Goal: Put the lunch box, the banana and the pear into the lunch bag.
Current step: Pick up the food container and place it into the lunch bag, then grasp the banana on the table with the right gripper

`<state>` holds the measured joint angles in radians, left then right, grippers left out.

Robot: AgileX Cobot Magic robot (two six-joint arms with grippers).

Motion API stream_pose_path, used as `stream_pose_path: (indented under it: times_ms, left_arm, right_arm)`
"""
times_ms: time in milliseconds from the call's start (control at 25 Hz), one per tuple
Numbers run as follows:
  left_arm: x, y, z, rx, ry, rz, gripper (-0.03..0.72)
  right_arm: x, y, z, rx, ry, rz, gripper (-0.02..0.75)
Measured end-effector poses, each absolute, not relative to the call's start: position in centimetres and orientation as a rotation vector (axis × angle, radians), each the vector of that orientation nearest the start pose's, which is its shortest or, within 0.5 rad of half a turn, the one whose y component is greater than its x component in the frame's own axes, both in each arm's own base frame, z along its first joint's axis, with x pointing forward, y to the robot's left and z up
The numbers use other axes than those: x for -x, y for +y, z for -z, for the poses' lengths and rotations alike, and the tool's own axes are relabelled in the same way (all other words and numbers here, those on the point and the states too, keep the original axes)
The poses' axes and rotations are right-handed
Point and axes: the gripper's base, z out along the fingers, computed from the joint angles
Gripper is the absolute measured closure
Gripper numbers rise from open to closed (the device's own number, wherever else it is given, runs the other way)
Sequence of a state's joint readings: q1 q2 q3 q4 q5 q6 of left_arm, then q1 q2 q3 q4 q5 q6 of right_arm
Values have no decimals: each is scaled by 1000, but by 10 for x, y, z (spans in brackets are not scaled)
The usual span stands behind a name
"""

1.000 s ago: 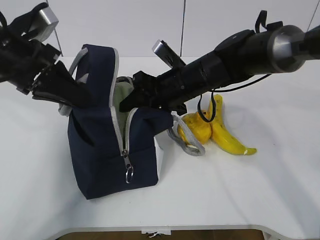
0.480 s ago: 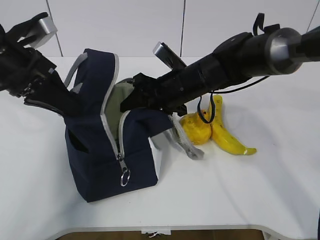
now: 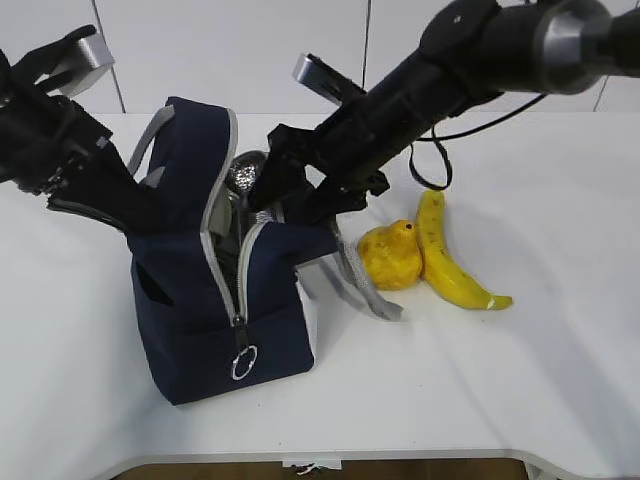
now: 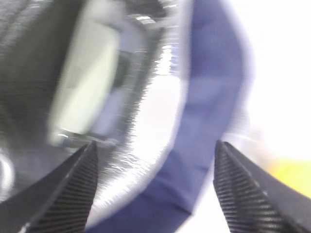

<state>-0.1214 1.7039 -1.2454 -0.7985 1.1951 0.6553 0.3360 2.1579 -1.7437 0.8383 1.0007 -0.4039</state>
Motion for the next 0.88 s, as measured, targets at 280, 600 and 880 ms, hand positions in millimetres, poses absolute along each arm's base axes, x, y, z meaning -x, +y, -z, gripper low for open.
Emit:
stream_pose_path:
  times_ms: [280, 600, 880]
  left_arm:
    - [-317, -100, -260, -648, 2686, 1027, 693]
    - [-317, -99, -260, -649, 2687, 1024, 693]
    - [-317, -99, -259, -656, 2692, 1013, 693]
  right_arm:
    - [-425, 197, -252, 581, 2726, -829, 167]
    - [-436, 180, -282, 472, 2746, -500, 172]
    - [-442, 163, -279, 342, 2780, -232, 175]
